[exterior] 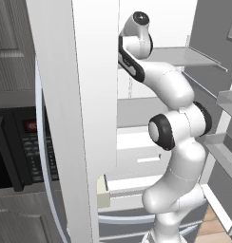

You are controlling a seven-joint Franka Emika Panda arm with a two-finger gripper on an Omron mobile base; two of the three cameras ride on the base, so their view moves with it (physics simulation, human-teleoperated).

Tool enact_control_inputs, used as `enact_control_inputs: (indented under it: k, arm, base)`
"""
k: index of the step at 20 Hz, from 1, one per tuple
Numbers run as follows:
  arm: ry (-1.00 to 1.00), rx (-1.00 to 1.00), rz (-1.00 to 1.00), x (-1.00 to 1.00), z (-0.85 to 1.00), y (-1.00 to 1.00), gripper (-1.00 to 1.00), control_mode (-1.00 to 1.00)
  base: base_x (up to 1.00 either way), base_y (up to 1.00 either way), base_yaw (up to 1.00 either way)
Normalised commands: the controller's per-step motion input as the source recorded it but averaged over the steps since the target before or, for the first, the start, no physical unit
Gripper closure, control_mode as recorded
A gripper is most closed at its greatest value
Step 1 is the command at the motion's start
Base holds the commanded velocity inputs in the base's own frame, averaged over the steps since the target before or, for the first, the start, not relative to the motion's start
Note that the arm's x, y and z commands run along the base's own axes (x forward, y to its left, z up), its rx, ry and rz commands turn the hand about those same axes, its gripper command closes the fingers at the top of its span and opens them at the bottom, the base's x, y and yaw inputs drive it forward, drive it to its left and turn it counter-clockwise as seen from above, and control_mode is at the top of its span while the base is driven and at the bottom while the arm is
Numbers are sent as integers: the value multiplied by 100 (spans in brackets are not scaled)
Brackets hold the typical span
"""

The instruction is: Gather the eggplant and broccoli from the fridge and place them on a tray on the dining counter. Then gather the chicken drumsticks from the fridge and place them on the other tray.

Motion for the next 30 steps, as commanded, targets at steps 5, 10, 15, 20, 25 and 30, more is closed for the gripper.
enact_control_inputs:
  k: [5, 10, 15, 20, 25, 30]
  arm:
    - [0, 0, 0, 19, -8, 0, -100, -100]
    - [0, 0, 0, 29, -10, 0, -100, -100]
    - [1, 0, 0, 16, -19, 8, 100, -100]
    - [0, 0, 0, -1, -9, 5, 100, -100]
    - [-5, 0, 0, -73, -1, 1, 100, -100]
    - [-13, 1, 0, -100, 0, 0, 100, -100]
  base:
    - [0, 0, 0]
    - [0, 0, 0]
    - [0, 0, 0]
    - [0, 0, 0]
    - [0, 0, 0]
    - [0, 0, 0]
